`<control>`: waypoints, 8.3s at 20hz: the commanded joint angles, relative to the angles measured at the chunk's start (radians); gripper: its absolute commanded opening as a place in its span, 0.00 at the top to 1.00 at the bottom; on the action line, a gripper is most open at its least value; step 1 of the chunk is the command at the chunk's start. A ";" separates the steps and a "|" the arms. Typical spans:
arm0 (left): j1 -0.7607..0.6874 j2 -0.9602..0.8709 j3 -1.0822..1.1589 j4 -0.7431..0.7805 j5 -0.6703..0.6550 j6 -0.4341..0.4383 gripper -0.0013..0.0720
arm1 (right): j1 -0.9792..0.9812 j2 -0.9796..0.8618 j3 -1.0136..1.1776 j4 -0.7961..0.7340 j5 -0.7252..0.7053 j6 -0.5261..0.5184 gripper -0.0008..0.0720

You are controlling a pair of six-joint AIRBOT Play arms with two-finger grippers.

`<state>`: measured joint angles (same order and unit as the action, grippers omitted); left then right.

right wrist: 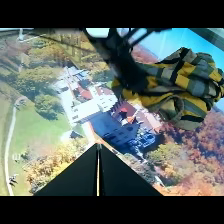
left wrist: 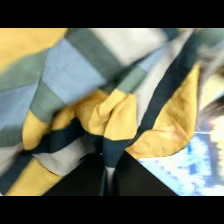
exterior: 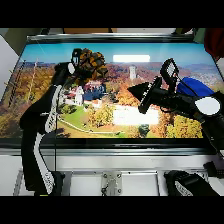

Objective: Fold the clothes and pants, and hang the long-sleeved shirts on hangers.

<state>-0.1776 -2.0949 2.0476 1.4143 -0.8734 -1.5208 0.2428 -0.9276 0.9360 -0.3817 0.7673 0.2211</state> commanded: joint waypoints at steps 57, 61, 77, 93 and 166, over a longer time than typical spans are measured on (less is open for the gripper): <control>-0.020 1.006 -1.126 -0.001 -0.172 -0.144 0.96 | 0.266 -0.178 0.378 -0.967 0.028 1.062 0.97; -0.020 1.007 -1.126 0.000 -0.171 -0.143 0.96 | 0.420 -0.463 0.461 -1.037 0.027 1.231 0.96; -0.020 1.007 -1.126 -0.002 -0.171 -0.144 0.96 | 0.563 -1.008 0.770 -1.210 0.169 1.369 0.19; -0.020 1.142 -1.126 -0.054 -0.193 -0.144 0.96 | 0.557 -1.032 0.770 -1.209 0.142 1.556 0.67; -0.336 0.482 -0.789 -0.222 -0.093 0.141 0.44 | 0.308 -0.053 0.362 -1.073 0.557 1.694 0.96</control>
<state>-0.5362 -1.5936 1.2625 1.0294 -1.0122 -1.2232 0.5514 -0.9806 1.2984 -1.4544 1.3247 1.9148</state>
